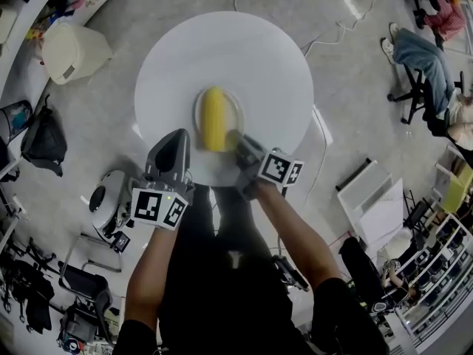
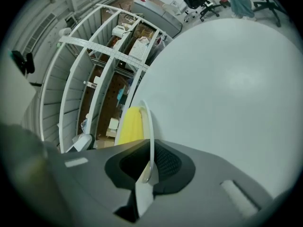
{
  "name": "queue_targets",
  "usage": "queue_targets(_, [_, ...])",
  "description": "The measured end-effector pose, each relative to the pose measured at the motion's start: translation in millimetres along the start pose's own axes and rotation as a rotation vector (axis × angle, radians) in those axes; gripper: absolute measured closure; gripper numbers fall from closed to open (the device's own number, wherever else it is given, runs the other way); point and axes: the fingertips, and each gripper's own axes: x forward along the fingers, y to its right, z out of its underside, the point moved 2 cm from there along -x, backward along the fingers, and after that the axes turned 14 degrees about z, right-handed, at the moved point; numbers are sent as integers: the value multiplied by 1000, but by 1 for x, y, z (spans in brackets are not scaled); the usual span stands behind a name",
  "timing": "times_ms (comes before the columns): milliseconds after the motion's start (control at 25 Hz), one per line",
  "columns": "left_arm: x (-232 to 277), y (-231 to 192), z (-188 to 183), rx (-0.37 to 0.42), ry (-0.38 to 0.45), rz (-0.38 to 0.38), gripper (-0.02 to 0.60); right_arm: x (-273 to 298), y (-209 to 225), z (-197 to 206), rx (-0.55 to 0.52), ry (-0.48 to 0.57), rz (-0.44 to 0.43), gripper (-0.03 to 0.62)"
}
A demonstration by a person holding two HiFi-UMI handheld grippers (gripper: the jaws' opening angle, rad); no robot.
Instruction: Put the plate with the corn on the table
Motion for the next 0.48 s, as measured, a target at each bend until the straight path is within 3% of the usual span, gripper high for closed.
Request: queue_targets(480, [4, 6, 0, -11, 1, 15, 578, -5, 7, -2, -156, 25, 199, 526])
